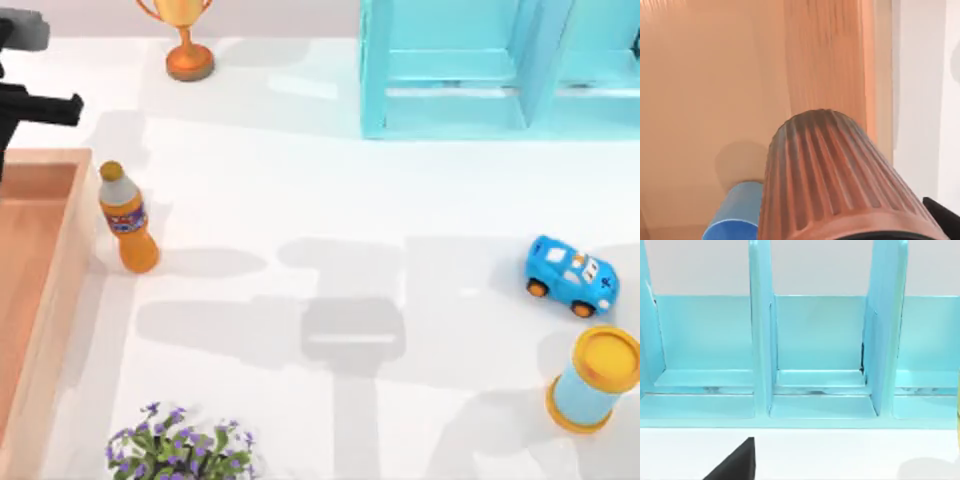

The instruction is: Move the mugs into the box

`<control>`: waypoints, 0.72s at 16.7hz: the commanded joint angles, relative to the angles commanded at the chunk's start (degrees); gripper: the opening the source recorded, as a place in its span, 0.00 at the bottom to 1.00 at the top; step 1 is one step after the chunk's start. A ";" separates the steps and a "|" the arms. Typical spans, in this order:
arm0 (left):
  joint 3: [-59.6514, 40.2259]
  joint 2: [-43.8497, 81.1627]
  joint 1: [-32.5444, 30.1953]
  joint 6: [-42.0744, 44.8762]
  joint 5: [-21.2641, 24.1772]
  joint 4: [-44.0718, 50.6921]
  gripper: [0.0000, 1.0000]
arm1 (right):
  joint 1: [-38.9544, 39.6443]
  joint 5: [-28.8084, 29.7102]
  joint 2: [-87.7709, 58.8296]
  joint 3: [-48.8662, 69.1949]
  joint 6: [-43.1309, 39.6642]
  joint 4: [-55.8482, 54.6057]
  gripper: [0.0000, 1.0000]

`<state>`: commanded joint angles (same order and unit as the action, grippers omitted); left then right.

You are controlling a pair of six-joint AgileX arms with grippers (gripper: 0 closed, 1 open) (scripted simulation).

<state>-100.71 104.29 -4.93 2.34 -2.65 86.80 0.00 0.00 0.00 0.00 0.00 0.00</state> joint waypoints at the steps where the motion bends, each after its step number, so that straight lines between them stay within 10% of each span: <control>1: 0.90 -0.59 3.74 3.09 1.00 -0.01 0.00 | 0.00 0.00 0.00 0.00 0.00 0.00 1.00; 6: 4.27 -1.85 17.27 12.10 6.36 -1.86 0.00 | 0.00 0.00 0.00 0.00 0.00 0.00 1.00; 12: 4.86 -1.75 19.17 13.28 7.26 -2.59 0.00 | 0.00 0.00 0.00 0.00 0.00 0.00 1.00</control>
<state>-95.85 102.54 14.24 15.62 4.60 84.21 0.00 0.00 0.00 0.00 0.00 0.00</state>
